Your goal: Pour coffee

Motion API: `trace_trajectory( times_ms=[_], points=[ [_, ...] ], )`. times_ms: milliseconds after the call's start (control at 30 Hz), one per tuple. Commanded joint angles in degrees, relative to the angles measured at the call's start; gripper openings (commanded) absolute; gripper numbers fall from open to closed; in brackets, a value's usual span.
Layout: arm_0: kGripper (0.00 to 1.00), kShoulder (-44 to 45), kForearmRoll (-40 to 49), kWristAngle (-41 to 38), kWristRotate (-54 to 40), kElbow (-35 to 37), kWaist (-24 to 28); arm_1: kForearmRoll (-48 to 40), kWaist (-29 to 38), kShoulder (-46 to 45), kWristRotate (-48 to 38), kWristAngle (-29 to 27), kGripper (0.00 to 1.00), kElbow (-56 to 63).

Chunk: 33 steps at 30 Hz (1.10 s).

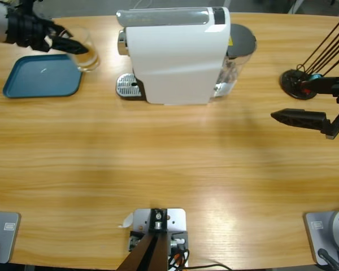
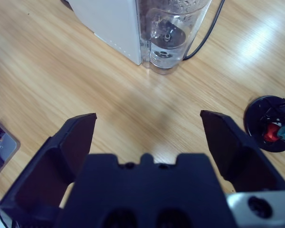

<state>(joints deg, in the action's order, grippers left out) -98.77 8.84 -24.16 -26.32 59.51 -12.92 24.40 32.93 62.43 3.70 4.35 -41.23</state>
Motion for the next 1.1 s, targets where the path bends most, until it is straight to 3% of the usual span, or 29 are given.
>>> trace_trajectory(
  times_ms=[33, 467, 1100],
  points=[
    [0.000, 2.78, -5.32, 4.38, 5.46, -8.41, 8.30, -0.67, -0.67, 0.17, -0.69, 0.84, 1.000, 1.80],
    [0.000, 0.90, -11.74, 9.48, 6.62, -12.52, 15.03, -0.74, -0.67, 0.84, -0.66, 0.84, 1.000, 1.67],
    [0.000, -4.25, -20.67, 8.95, 9.54, -17.25, 15.73, -0.76, -0.67, 1.56, -0.68, 0.75, 1.000, 1.59]
  ],
)
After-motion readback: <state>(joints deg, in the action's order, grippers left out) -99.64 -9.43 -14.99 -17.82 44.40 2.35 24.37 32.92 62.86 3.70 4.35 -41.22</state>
